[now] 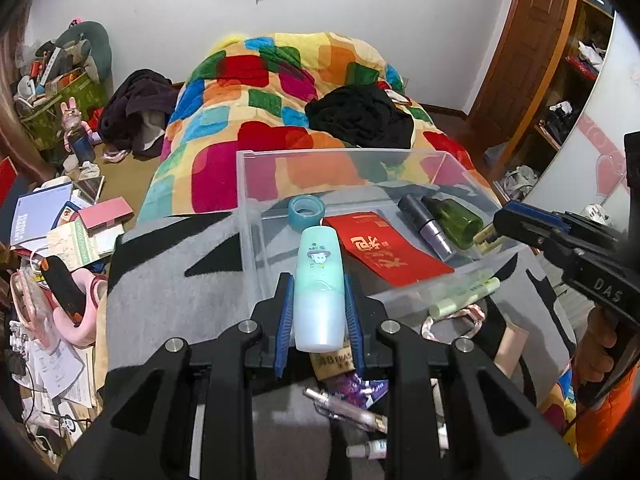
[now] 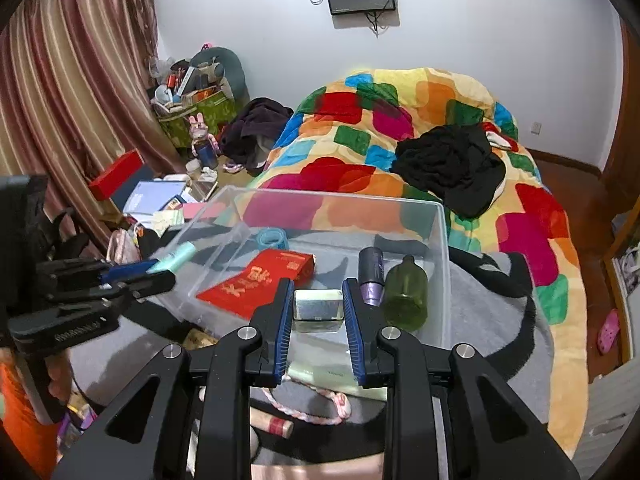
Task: Organize objects
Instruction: 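Place the mint-green bottle in the clear box with the left tool while the right tool places the case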
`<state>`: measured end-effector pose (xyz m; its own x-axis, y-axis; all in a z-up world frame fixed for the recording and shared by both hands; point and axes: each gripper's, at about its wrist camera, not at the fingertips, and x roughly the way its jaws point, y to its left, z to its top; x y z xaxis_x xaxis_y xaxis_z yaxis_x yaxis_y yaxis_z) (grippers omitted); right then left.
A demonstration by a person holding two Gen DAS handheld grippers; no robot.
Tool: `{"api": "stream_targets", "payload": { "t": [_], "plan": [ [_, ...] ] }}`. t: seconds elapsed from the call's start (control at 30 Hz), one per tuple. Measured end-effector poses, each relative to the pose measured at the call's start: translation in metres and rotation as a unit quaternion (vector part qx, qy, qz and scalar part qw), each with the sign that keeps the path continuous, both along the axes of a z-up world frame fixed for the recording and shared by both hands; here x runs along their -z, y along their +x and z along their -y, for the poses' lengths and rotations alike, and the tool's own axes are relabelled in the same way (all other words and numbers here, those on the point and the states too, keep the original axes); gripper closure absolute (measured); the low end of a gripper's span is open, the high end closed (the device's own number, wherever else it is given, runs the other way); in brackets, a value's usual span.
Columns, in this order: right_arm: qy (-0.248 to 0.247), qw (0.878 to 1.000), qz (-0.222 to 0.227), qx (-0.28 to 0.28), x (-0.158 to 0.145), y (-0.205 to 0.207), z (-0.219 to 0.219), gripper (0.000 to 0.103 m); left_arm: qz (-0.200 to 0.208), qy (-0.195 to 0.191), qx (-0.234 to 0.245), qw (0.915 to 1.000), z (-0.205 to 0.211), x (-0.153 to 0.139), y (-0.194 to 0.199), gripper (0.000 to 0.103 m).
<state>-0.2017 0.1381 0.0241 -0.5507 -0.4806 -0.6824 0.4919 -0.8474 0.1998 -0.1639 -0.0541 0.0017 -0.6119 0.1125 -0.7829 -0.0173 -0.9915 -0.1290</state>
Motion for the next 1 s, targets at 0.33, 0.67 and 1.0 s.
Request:
{"api": "stream_targets", "payload": {
  "t": [0.33, 0.67, 1.0],
  "plan": [
    [0.047, 0.999, 0.028, -0.001, 0.028, -0.021, 0.021, 0.081, 0.02, 0.001, 0.012, 0.9997, -0.009, 0.009, -0.018, 0.079],
    [0.054, 0.997, 0.046, -0.014, 0.036, -0.018, 0.022, 0.08, 0.003, -0.006, 0.014, 0.9999, -0.01, 0.001, -0.004, 0.078],
    [0.035, 0.999, 0.022, -0.03, 0.019, 0.014, 0.005, 0.064, -0.017, -0.022, 0.028, 0.9992, -0.024, -0.005, 0.035, 0.064]
  ]
}}
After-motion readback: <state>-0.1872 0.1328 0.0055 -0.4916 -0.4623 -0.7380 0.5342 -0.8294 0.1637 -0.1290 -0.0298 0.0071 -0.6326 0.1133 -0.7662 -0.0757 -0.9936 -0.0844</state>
